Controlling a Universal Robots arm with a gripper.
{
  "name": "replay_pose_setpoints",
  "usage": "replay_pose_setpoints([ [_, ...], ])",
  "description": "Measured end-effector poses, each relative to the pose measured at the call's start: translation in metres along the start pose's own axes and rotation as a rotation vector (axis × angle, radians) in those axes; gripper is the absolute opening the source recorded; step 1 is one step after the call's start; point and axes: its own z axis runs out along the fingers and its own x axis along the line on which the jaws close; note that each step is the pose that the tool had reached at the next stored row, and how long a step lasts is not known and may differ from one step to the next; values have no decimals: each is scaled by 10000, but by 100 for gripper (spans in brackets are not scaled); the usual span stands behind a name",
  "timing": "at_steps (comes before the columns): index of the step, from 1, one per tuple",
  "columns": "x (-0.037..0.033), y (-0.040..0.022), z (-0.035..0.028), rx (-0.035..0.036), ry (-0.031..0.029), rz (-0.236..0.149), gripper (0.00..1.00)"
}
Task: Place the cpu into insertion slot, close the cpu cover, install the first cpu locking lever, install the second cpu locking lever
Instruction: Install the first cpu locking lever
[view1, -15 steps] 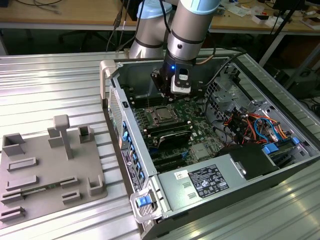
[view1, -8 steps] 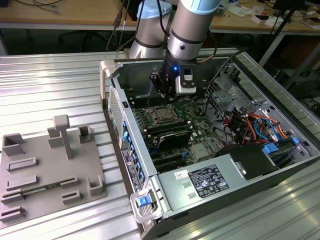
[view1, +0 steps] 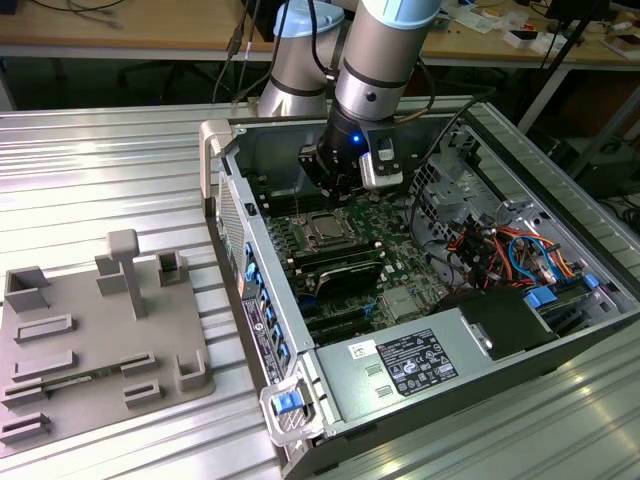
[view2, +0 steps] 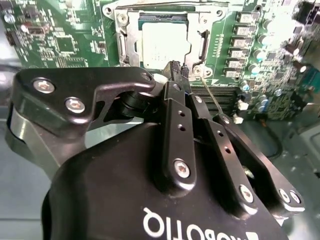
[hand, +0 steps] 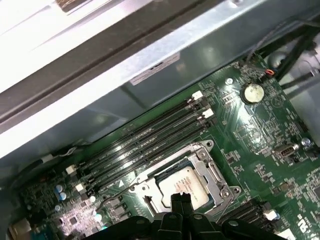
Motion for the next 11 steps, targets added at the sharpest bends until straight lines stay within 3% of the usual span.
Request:
replay_pose_setpoints([
  [7, 6, -3, 1, -9, 12, -288, 11],
  [11, 12, -7, 1, -3, 27, -828, 11],
])
